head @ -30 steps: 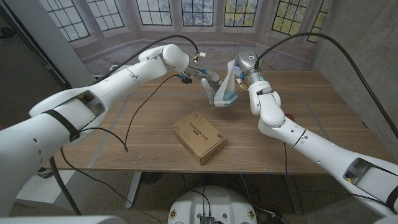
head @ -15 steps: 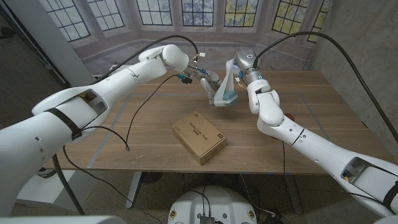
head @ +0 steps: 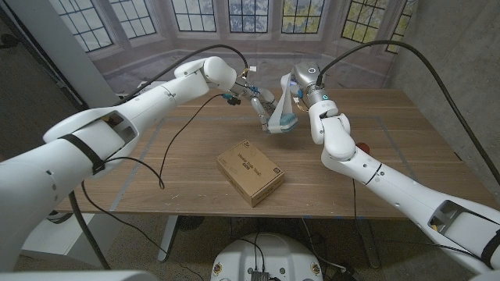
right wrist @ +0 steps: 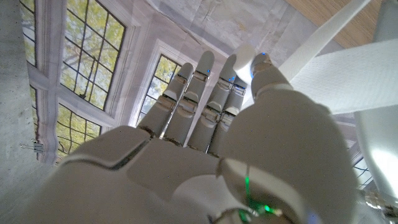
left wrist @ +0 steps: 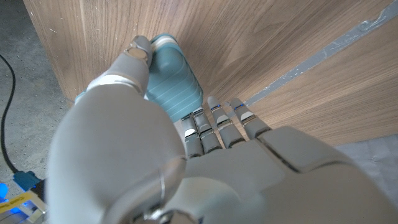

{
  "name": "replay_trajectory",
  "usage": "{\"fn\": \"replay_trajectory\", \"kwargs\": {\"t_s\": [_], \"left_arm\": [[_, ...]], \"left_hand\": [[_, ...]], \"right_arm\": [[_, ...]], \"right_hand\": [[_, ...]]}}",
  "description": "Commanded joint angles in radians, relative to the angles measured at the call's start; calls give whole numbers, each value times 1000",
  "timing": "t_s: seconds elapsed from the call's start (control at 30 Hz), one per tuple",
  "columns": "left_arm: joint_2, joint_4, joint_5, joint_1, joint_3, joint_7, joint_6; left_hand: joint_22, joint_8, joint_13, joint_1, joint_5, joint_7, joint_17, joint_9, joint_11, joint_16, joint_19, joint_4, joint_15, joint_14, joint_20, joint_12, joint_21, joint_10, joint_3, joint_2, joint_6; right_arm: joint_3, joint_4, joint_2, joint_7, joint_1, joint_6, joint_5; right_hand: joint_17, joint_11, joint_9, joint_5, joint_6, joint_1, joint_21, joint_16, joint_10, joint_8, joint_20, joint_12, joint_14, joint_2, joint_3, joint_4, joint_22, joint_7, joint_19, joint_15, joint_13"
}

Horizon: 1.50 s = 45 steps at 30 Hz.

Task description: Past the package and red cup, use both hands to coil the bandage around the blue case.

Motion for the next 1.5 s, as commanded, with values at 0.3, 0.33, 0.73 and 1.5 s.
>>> {"fn": "replay_trajectory", "kwargs": {"t_s": [0.3,0.33,0.73,1.5], "left_arm": [[-5,12,-10,2,1,9,6],[-4,11,-10,3,1,10,8],[-15,37,-8,-3,14,1,18],[-13,33,-8,8,16,15,34]], "left_hand": [[5,263,214,-128,5,21,1,5,-14,5,1,29,7,4,-1,8,6,29,30,138,32],[5,263,214,-126,6,21,1,5,-16,5,1,28,9,5,-1,8,6,28,31,138,32],[6,264,214,-126,6,21,1,6,-11,5,1,27,8,5,-1,9,6,28,30,138,35],[6,263,212,-129,7,23,0,6,-9,4,1,27,11,6,-1,10,6,28,30,139,34]], "right_arm": [[16,-90,13,17,-79,-30,-29],[17,-94,14,19,-83,-30,-29],[29,-133,20,40,-110,-31,-50],[52,-175,38,58,-163,-29,-86]], "right_hand": [[5,4,3,4,4,-4,-2,1,6,4,-6,4,3,10,1,1,2,-3,3,-96,3],[5,2,3,4,3,-5,-2,1,6,4,-6,3,4,9,0,1,2,-3,3,-96,3],[6,4,3,4,3,-5,-3,2,6,4,-1,3,4,9,0,1,2,-2,0,-97,2],[7,8,3,4,-1,-7,-3,1,5,2,2,2,1,10,-1,1,2,1,-2,-97,3]]}}
